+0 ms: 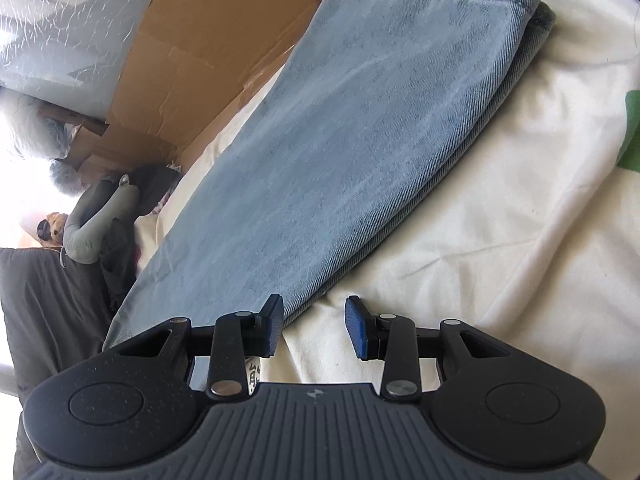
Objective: Fold clothes
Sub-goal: 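Pinch the folded jeans edge with the left gripper and smooth it, then grasp the jeans leg hem with the right gripper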
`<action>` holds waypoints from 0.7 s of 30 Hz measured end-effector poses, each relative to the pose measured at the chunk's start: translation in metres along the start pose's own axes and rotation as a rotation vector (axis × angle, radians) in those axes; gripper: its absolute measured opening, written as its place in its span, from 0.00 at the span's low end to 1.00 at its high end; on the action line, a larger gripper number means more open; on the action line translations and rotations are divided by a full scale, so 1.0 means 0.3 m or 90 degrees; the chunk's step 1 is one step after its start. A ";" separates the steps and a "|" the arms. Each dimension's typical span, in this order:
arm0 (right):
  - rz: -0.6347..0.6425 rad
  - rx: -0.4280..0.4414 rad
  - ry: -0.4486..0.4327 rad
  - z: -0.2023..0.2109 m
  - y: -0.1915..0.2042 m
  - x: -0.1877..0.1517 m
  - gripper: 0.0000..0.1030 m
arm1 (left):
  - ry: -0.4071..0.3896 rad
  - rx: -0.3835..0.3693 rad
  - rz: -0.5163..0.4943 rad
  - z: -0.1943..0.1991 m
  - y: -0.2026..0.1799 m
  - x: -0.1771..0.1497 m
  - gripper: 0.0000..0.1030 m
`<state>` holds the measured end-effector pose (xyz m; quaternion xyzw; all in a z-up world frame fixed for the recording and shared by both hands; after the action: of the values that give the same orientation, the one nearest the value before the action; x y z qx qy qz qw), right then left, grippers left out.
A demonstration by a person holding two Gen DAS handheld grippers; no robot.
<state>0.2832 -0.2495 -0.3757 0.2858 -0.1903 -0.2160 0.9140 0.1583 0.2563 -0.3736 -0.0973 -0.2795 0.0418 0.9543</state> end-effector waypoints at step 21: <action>-0.119 -0.040 -0.134 0.041 -0.173 0.209 0.46 | 0.000 0.009 0.016 -0.025 0.039 0.006 0.24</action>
<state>0.3151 -0.3251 -0.3837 0.2490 -0.2509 -0.3352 0.8733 0.1635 0.2667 -0.3815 -0.0940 -0.2781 0.0557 0.9543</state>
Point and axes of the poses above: each gripper's, at about its wrist camera, not at the fingertips, and z roughly against the way its jaws point, y to its left, x to its top, the point moved 10 cm from there along -z, roughly the way its jaws point, and after that the axes turned 10 degrees about -x, right-handed, at the moved point
